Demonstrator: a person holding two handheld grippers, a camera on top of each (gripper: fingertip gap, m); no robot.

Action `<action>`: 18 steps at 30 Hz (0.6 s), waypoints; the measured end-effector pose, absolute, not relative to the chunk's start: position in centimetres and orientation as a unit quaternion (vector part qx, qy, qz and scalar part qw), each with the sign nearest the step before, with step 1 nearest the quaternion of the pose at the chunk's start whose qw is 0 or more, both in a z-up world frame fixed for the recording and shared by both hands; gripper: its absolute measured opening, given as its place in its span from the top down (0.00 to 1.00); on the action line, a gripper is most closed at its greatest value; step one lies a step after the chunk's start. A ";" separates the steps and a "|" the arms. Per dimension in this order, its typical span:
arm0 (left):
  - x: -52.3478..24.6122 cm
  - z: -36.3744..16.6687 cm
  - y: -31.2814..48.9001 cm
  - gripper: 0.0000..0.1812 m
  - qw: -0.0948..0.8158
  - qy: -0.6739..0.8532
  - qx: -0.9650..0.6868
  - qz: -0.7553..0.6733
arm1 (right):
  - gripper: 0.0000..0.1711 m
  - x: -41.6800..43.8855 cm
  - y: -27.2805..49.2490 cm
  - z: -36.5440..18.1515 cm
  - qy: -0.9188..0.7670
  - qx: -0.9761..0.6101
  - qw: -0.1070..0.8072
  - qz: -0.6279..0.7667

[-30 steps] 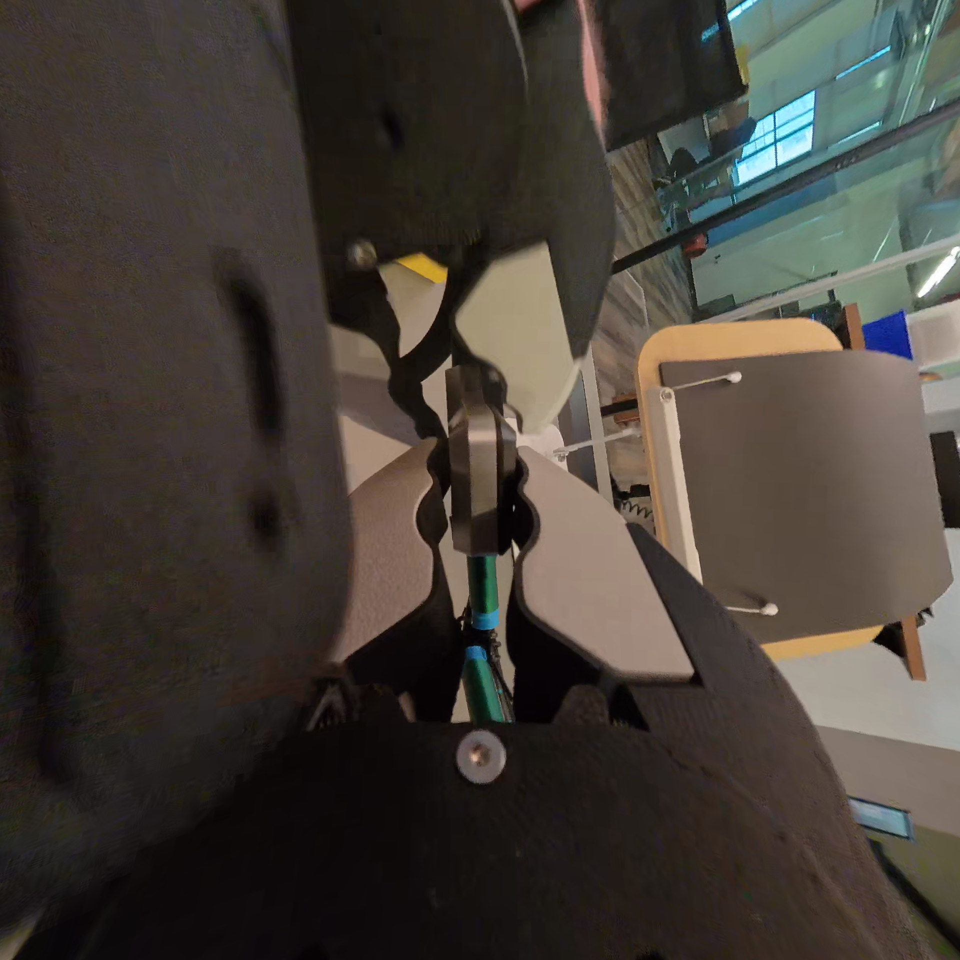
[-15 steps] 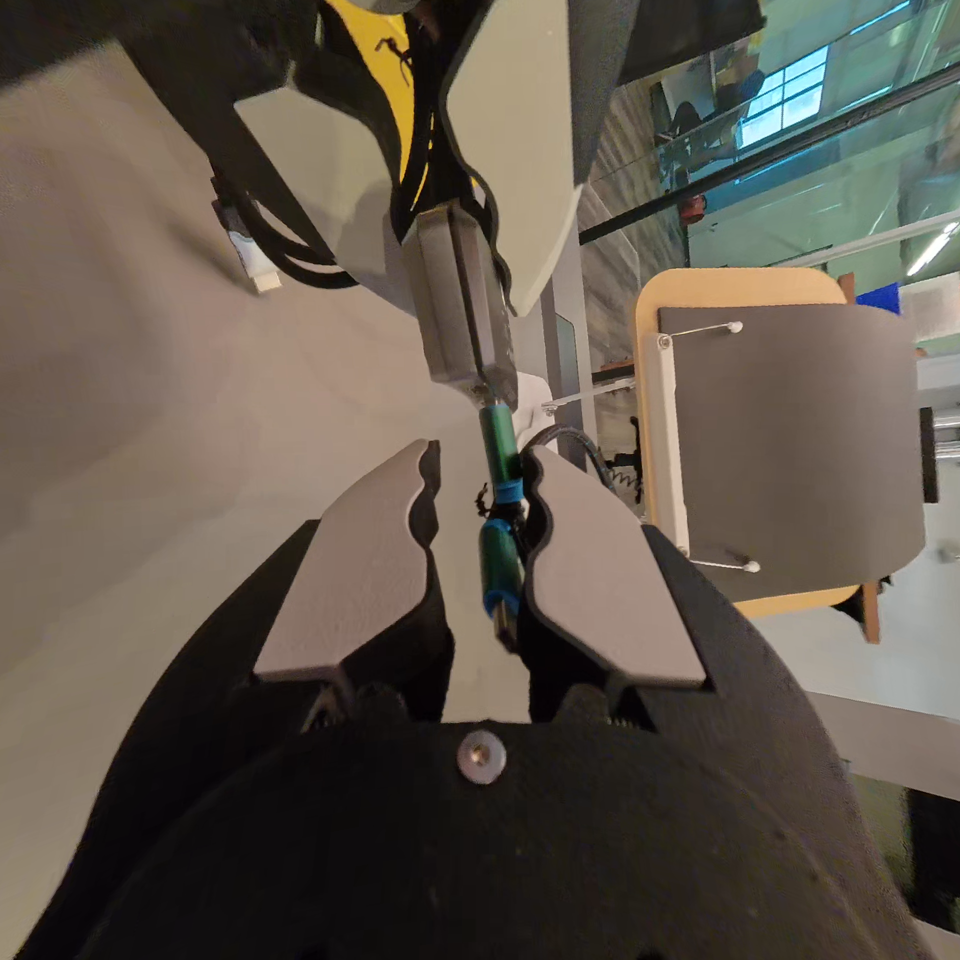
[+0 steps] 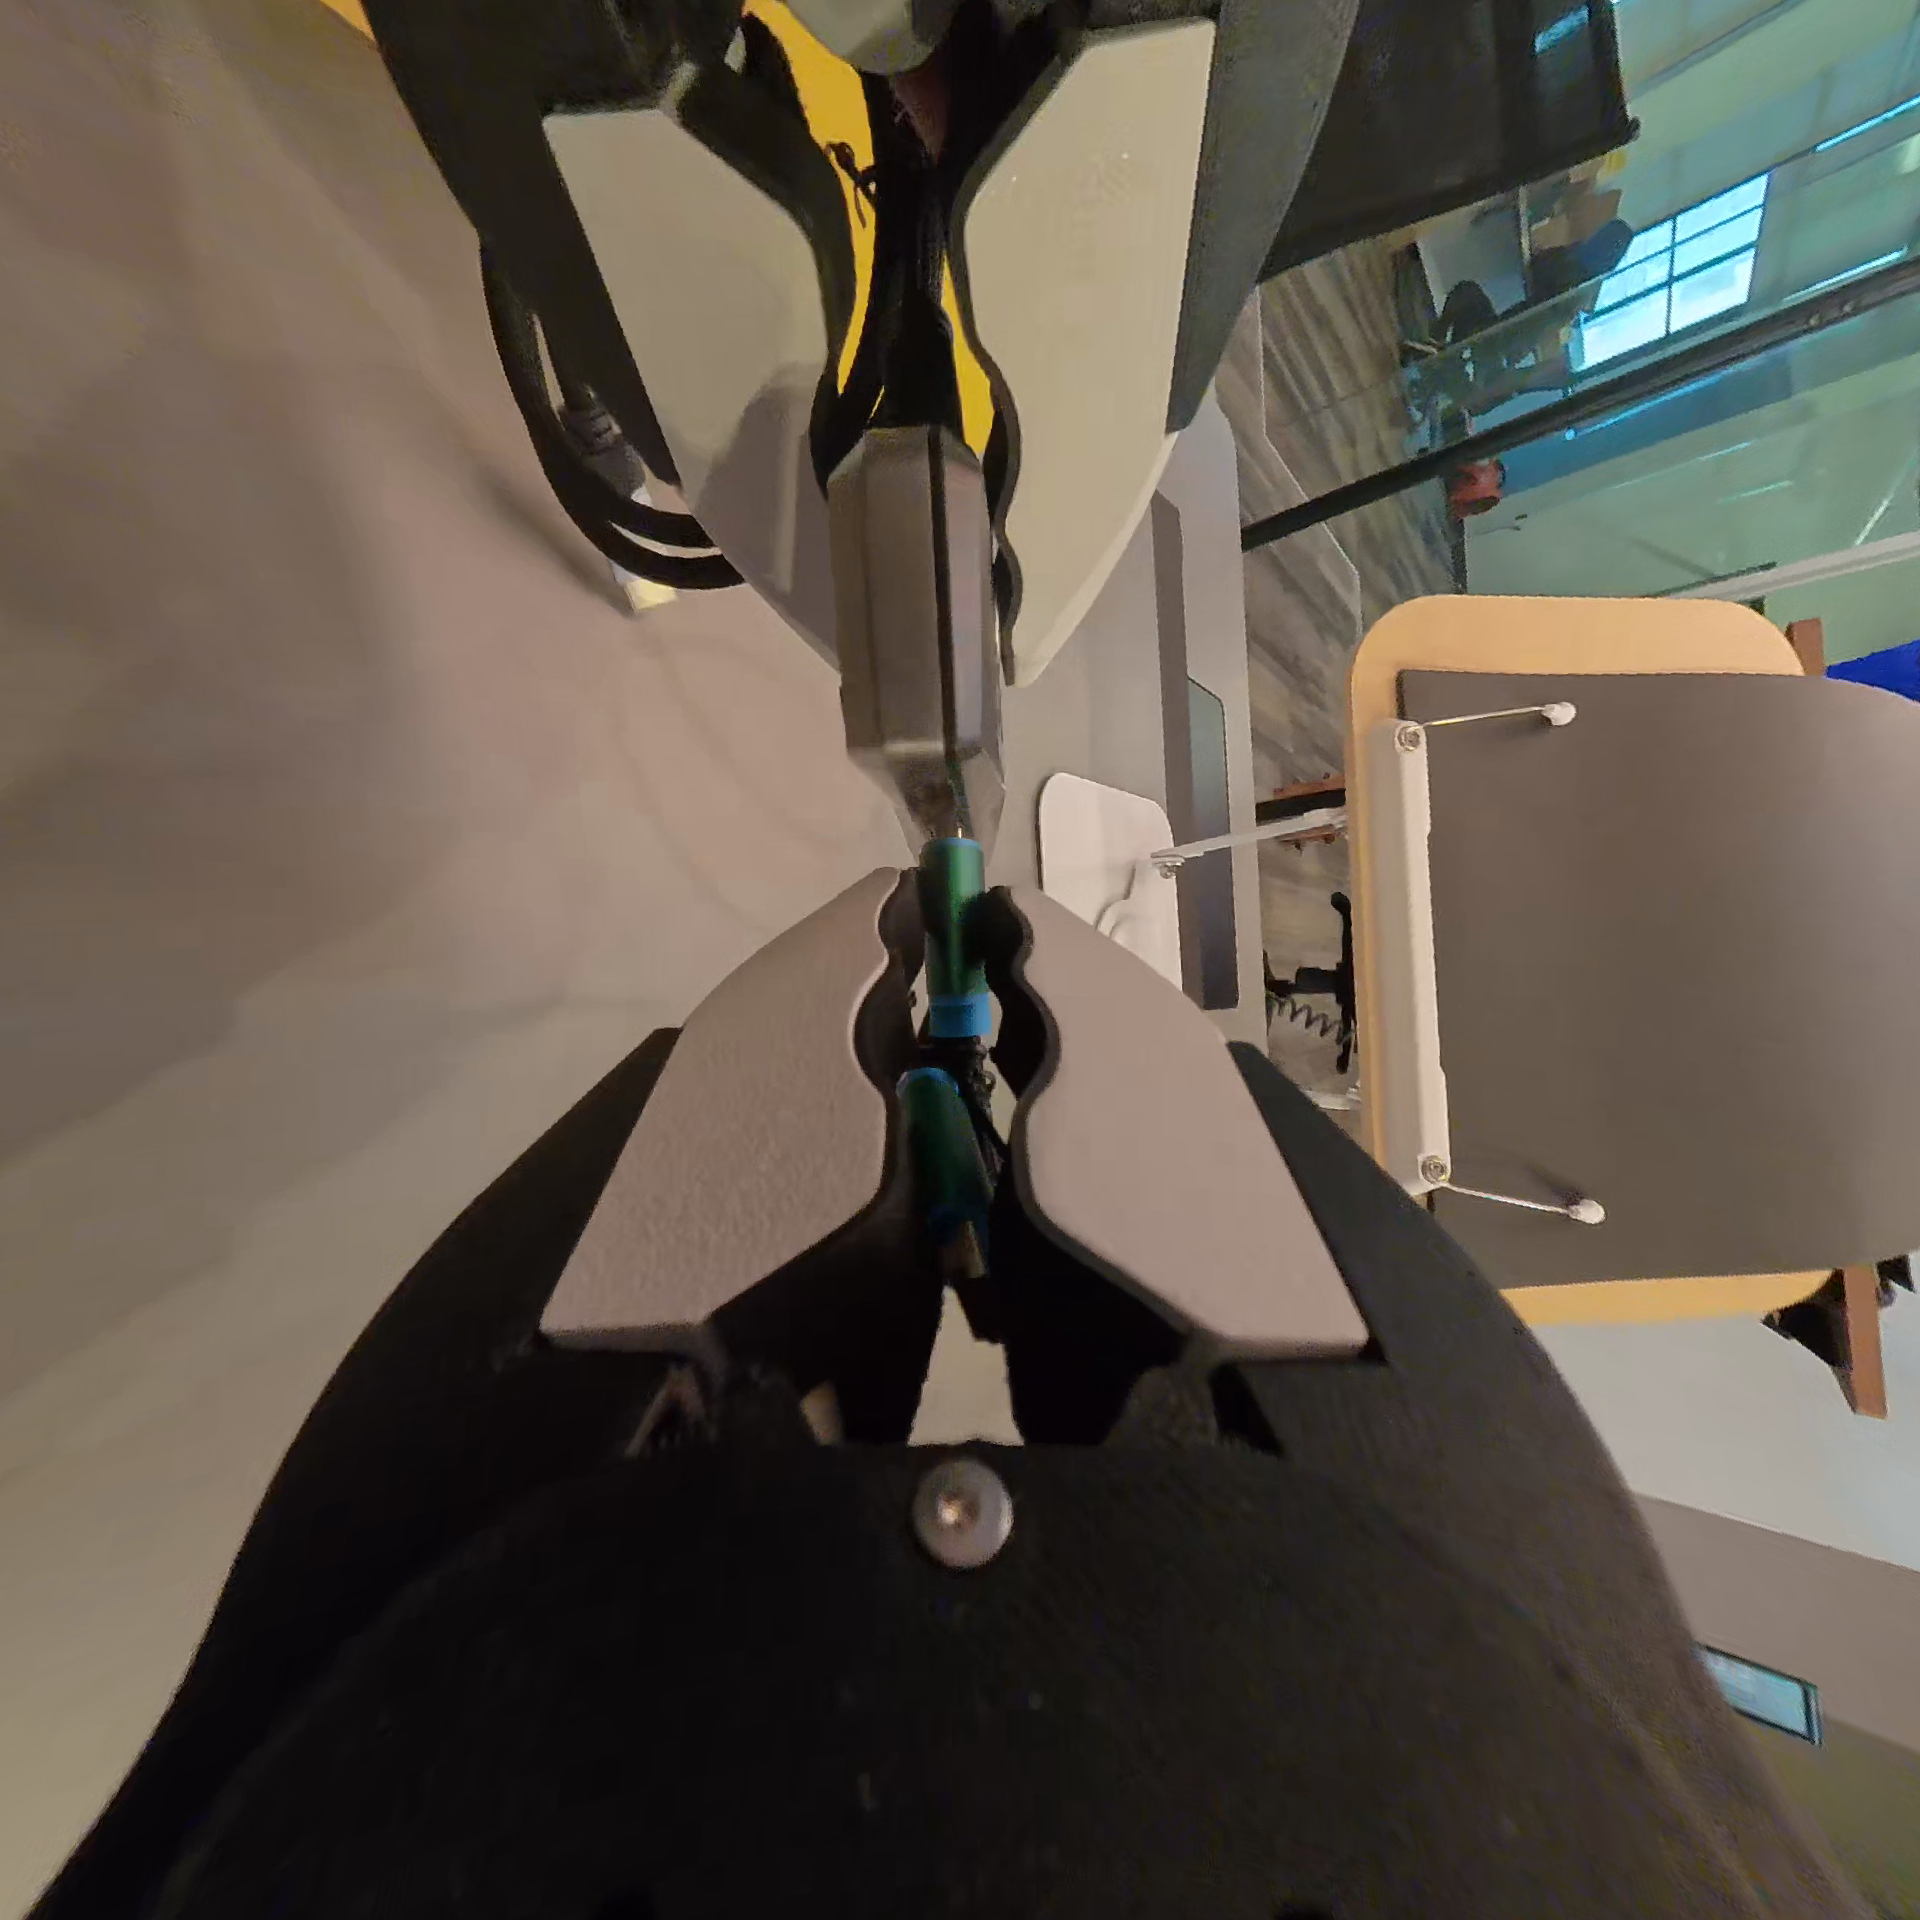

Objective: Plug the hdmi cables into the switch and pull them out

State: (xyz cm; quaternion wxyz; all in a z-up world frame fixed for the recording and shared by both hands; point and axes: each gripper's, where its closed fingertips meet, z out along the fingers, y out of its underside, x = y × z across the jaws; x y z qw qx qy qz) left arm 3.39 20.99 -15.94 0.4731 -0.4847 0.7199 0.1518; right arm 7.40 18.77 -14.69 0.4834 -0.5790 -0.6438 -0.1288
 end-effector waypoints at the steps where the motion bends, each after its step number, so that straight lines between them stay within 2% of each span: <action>1: 3.4 -15.9 20.9 0.87 0.471 0.720 -0.489 0.141 | 0.93 7.4 18.7 -14.7 -0.646 -0.578 0.482 -0.128; 7: 3.6 -16.1 20.4 0.88 0.465 0.721 -0.503 0.103 | 0.93 7.6 18.2 -14.6 -0.657 -0.577 0.468 -0.129; 12: 3.4 -15.8 20.8 0.88 0.467 0.715 -0.507 0.119 | 0.94 6.9 18.5 -14.4 -0.641 -0.598 0.468 -0.110; 15: 3.8 -15.4 20.1 0.88 0.470 0.719 -0.497 0.123 | 0.89 6.0 18.3 -14.6 -0.644 -0.594 0.471 -0.104; 18: 3.8 -15.9 19.9 0.88 0.458 0.726 -0.498 0.128 | 0.91 6.1 18.1 -15.0 -0.652 -0.589 0.463 -0.117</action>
